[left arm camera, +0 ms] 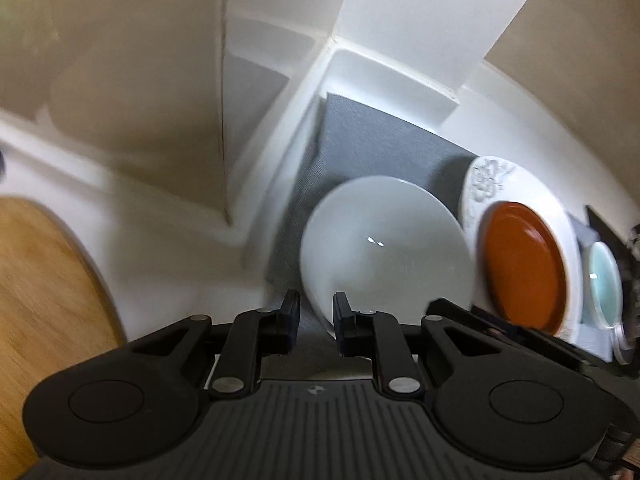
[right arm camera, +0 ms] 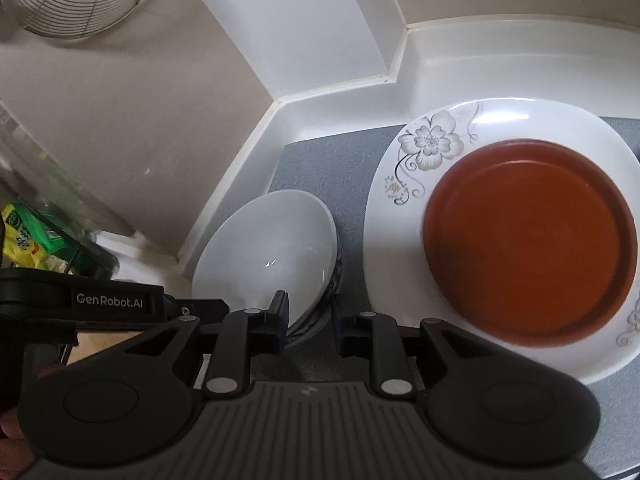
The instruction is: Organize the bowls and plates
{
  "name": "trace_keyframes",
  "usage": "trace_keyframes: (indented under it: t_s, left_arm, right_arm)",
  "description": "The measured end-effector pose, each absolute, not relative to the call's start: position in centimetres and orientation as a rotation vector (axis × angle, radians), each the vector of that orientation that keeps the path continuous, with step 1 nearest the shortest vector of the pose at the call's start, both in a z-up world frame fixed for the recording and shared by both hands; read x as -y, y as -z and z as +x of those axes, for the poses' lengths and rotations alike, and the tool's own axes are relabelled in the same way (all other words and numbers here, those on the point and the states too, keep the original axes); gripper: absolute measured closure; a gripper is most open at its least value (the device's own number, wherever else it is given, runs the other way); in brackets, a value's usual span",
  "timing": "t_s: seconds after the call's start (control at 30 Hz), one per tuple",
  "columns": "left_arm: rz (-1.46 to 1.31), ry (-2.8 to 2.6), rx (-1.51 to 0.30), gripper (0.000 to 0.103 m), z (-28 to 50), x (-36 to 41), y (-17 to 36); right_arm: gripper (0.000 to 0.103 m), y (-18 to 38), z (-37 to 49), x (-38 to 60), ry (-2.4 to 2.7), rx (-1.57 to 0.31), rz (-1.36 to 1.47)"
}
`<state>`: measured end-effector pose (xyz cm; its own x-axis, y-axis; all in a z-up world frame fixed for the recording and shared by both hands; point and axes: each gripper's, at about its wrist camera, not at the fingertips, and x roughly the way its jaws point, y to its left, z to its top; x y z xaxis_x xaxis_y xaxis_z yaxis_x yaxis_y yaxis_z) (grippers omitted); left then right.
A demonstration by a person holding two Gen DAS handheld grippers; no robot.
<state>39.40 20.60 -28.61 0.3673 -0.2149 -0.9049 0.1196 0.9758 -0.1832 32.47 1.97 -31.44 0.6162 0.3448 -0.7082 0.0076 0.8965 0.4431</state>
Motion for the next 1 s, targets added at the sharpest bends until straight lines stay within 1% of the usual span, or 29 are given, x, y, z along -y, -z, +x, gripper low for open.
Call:
trace_keyframes:
  t_s: [0.13,0.2,0.23,0.27,0.3,0.37,0.7,1.0]
  left_arm:
    - [-0.053,0.190,-1.164,0.084,40.0,-20.3,28.4]
    - [-0.047,0.188,-1.162,0.085,40.2,-20.2,28.6]
    - [-0.040,0.198,-1.157,0.092,40.2,-20.1,28.7]
    - [-0.031,0.208,-1.149,0.093,40.1,-19.9,28.7]
    - [-0.011,0.207,-1.140,0.093,40.0,-19.7,28.6]
    - [0.016,0.207,-1.131,0.093,39.8,-19.2,28.3]
    - [0.020,0.211,-1.075,0.094,38.6,-17.9,24.7]
    - [0.062,0.273,-1.026,0.094,37.1,-12.3,21.1]
  right_arm:
    - [0.076,31.7,32.9,-1.7,-0.190,-0.893,0.436]
    - [0.076,31.8,33.0,-1.4,-0.181,-0.898,0.451]
    - [0.076,31.9,33.0,-1.3,-0.183,-0.898,0.457]
    - [0.076,32.0,33.1,-1.3,-0.190,-0.898,0.463]
    - [0.081,32.1,33.0,-1.4,-0.196,-0.895,0.458]
    - [0.081,31.9,32.9,-1.7,-0.196,-0.893,0.423]
    - [0.082,29.8,31.5,-0.7,-0.197,-0.851,0.429]
    - [0.083,26.2,29.4,4.5,-0.134,-0.775,0.469]
